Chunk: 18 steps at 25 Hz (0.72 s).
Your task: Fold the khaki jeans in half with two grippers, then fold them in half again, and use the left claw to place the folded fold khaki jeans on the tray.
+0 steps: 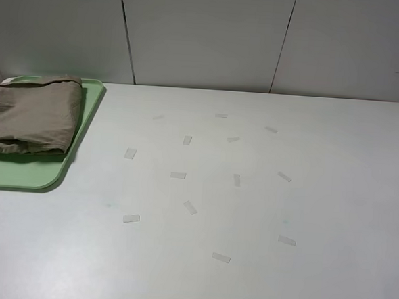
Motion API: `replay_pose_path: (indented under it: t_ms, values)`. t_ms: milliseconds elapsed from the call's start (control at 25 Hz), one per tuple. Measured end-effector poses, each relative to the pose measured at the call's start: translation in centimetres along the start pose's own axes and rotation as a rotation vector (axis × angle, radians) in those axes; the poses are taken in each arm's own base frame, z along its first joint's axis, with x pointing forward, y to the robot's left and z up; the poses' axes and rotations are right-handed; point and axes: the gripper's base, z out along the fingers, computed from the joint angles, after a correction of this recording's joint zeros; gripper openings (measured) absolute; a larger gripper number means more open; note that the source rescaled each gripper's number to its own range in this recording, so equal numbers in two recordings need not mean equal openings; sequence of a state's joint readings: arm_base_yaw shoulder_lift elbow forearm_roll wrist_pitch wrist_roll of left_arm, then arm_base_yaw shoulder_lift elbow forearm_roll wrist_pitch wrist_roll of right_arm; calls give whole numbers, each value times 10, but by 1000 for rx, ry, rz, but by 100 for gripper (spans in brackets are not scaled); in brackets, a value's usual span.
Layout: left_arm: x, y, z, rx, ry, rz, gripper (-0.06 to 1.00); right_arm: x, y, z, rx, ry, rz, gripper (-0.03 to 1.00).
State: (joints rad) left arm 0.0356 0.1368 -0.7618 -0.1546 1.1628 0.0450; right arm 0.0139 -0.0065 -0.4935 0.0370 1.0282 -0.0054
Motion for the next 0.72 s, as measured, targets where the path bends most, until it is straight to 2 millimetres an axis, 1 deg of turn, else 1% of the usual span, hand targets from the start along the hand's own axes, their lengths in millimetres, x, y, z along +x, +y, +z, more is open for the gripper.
replay_pose_path:
  t_ms: [120,400,720]
  values:
    - [4,-1,-4,0,-26,24,100,0,0,0,0,0,0,100]
    - [5,0,-6,45,-30,131,100,0,0,0,0,0,0,100]
    - [17,11,12,56,49,193,100,0,0,0,0,0,5,100]
